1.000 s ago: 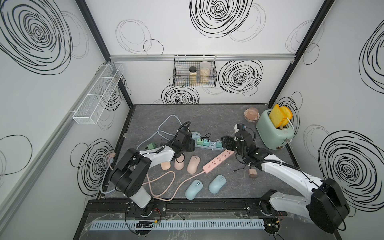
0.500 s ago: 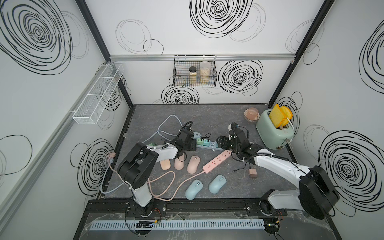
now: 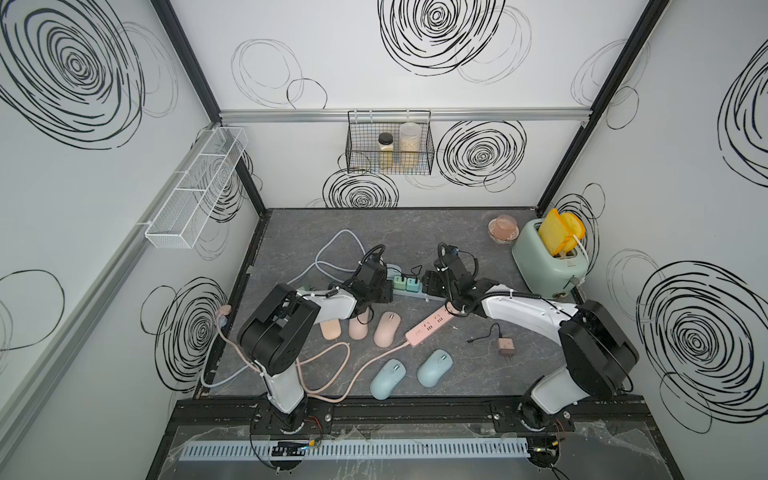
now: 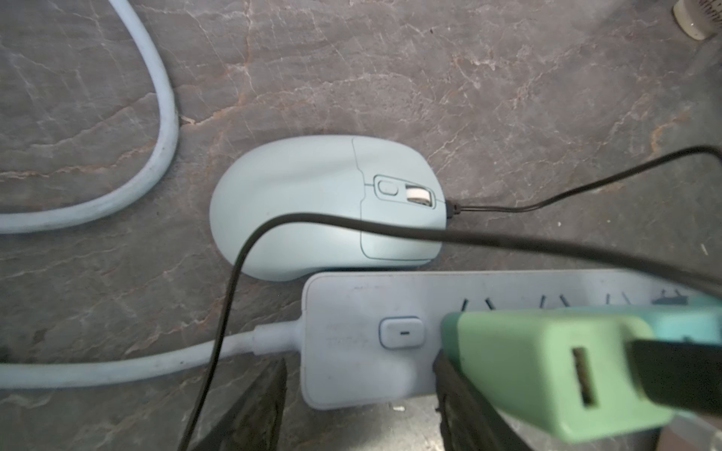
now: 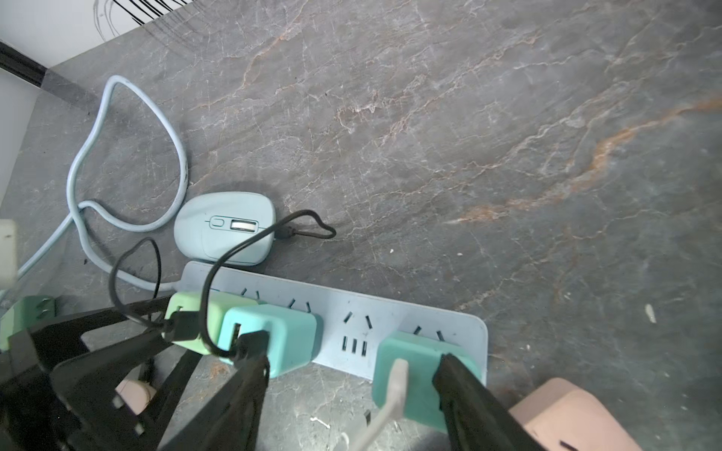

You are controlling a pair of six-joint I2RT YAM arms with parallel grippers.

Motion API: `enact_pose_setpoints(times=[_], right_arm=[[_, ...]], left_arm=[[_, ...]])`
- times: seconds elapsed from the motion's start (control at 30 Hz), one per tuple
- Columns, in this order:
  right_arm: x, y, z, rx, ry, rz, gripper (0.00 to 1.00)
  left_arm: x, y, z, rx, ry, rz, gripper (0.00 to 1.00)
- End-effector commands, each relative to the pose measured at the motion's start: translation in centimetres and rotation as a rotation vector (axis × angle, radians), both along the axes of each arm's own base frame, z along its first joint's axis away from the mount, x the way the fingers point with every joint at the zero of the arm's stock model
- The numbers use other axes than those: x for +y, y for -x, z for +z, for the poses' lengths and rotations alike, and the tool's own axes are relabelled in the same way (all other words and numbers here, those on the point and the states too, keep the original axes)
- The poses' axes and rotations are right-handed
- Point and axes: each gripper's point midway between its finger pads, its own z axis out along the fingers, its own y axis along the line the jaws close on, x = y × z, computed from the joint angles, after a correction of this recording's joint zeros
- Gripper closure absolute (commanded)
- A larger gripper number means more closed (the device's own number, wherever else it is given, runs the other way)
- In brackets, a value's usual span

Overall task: Unplug the wireless mouse
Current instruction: Remove the plug from the socket.

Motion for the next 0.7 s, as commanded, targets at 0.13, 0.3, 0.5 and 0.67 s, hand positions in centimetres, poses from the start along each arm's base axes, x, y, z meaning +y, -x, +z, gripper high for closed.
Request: enact_pose_setpoints(times=[0.13,0.3,0.5,0.67], right_arm=[[-2.1,0.7,-3.9,0.090,0.107,-0.077,0.26],[-1.8,0.4,-2.1,0.031,0.100,-0.064,0.24],[-2.2,-0.4,1.9,-0.051,0.113,-0.069,0.21],[-2.7,-0.1,-0.3,-0.002,0.145,-0.085,0.21]], left_arm=[[-0.7,0.2,-0.2,-0.005,0.024,-0.014,0.36],[-0.8,0.3,-0.3,-0.003,0.027,-0.019,0.37],[-0.9,0.4,-0.5,0.002,0.023,-0.021,0.40],[-0.9,0.5,-0.5,0.005,0.023,-0.021,0.41]])
